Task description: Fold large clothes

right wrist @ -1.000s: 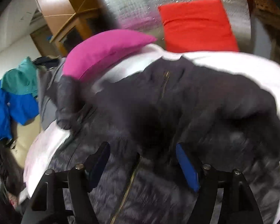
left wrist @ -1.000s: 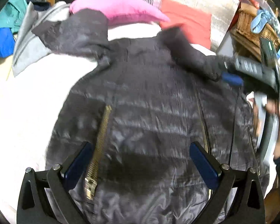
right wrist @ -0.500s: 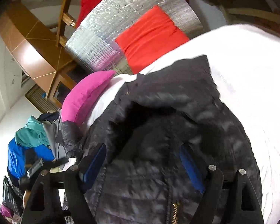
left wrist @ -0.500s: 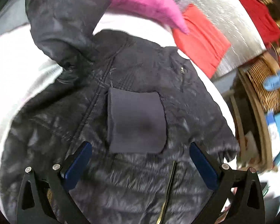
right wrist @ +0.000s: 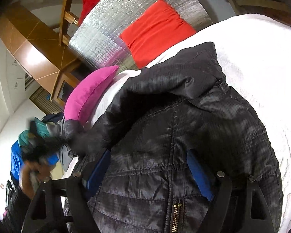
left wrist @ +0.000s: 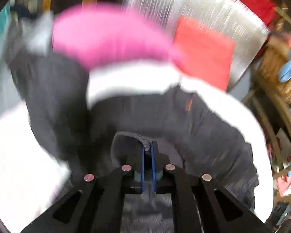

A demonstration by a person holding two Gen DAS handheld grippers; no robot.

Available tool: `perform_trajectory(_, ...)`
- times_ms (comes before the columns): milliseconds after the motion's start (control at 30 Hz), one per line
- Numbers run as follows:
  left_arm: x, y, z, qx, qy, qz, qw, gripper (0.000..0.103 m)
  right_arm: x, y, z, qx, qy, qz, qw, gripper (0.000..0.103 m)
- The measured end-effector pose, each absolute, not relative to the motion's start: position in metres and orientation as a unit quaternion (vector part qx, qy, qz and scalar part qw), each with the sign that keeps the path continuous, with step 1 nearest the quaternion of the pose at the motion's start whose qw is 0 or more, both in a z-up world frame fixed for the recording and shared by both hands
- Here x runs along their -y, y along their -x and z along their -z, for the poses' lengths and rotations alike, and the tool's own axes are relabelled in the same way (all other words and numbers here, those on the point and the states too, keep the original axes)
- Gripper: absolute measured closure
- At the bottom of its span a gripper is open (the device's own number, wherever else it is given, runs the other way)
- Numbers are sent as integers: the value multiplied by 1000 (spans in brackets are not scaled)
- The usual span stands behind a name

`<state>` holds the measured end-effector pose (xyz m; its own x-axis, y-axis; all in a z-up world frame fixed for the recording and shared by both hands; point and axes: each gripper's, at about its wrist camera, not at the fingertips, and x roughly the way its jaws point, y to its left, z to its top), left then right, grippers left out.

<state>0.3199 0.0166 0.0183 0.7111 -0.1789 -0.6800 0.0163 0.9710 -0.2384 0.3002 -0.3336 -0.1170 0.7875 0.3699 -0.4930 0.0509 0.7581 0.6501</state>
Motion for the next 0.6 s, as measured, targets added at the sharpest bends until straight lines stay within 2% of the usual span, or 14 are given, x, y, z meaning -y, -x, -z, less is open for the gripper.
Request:
perform_trajectory(100, -20, -318, -32, -346, 70, 44, 934, 97, 335, -299, 107, -313, -329, -105, 885, 19)
perform_trajectory(267, -26, -335, 32, -406, 38, 17, 913, 97, 363, -296, 72, -273, -340, -118, 892, 19)
perform_trajectory(367, -32, -344, 66, -432, 36, 3, 901, 97, 397, -311, 58, -259, -352, -77, 896, 15)
perform_trajectory(433, -32, -347, 81, -443, 34, -1, 896, 96, 424, -342, 63, -279, -360, -50, 889, 12)
perform_trajectory(600, -30, -345, 97, -452, 30, 0, 891, 96, 461, -425, 101, -357, -406, -32, 841, 12)
